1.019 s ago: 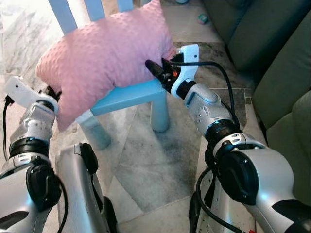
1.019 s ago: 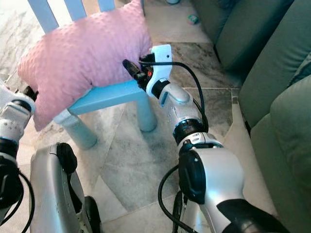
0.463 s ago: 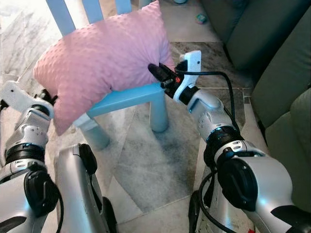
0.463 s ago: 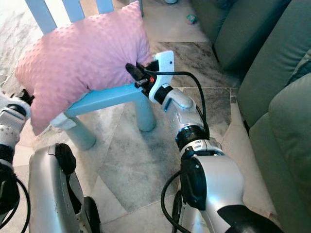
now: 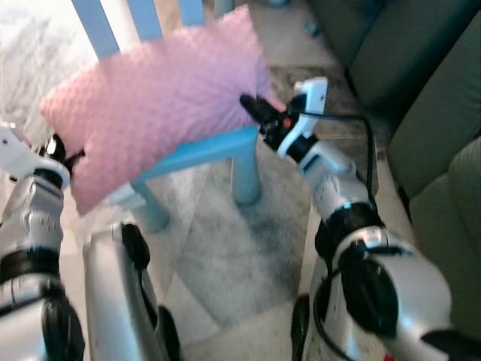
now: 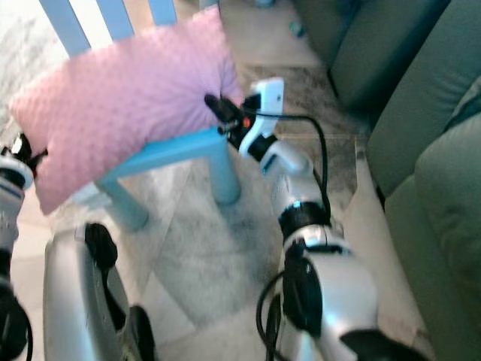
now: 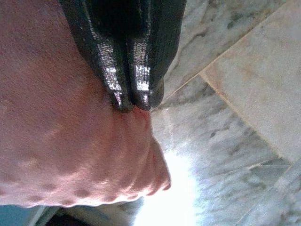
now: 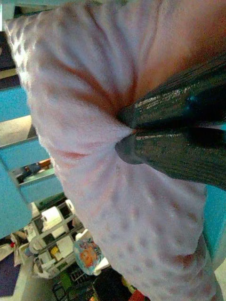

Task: Move the pillow to the sofa

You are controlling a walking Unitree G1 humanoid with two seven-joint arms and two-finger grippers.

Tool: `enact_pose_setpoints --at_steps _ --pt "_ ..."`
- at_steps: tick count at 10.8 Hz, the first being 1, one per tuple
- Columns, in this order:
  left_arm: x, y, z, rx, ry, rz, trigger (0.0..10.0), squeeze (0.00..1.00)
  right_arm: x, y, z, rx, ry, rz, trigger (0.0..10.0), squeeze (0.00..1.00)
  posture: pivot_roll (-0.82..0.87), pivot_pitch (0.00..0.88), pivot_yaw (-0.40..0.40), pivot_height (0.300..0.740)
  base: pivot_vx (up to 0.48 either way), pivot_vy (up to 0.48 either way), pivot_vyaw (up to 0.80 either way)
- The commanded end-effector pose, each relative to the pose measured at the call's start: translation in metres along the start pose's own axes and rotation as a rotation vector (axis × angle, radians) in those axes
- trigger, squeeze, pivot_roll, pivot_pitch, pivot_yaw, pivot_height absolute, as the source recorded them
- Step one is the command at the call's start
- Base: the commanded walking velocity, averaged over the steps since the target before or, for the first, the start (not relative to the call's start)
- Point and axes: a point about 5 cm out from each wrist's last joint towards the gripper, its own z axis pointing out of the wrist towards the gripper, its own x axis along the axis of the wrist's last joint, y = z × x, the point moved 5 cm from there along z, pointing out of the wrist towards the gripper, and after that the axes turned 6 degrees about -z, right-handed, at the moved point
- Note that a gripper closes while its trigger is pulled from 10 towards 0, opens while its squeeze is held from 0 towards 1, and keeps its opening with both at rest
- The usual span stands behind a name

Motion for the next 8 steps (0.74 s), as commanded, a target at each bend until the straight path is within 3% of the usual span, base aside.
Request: enact_pose_setpoints --at_steps 1,3,4,6,8 --pt "-0.005 -0.002 -0.009 -0.012 -0.010 0.047 0.0 0.00 0.006 -0.005 -0.001 0.024 0.031 0.000 0.0 0.00 -0.08 0.226 0.002 0.300 0.000 0.000 0.00" --pt "-0.024 0.003 -0.028 -0.046 -0.035 0.140 0.0 0.00 0.005 -0.011 -0.007 0.006 0.049 0.004 0.0 0.00 -0.10 0.174 0.010 0.300 0.000 0.000 0.00" --pt "-0.042 0.011 -0.046 -0.090 -0.066 0.209 0.0 0.00 -0.009 -0.014 -0.017 -0.032 0.020 0.008 0.0 0.00 -0.11 0.140 0.018 0.300 0.000 0.000 0.00" --pt "-0.072 0.022 -0.086 -0.146 -0.087 0.307 0.0 0.00 -0.052 -0.029 -0.054 -0.106 -0.088 -0.021 0.0 0.00 -0.13 0.077 0.031 0.300 0.000 0.000 0.00" --pt "-0.091 0.009 -0.103 -0.089 -0.144 0.283 0.0 0.00 -0.065 -0.037 -0.073 -0.142 -0.130 -0.035 0.0 0.00 -0.14 0.033 0.048 0.300 0.000 0.000 0.00"
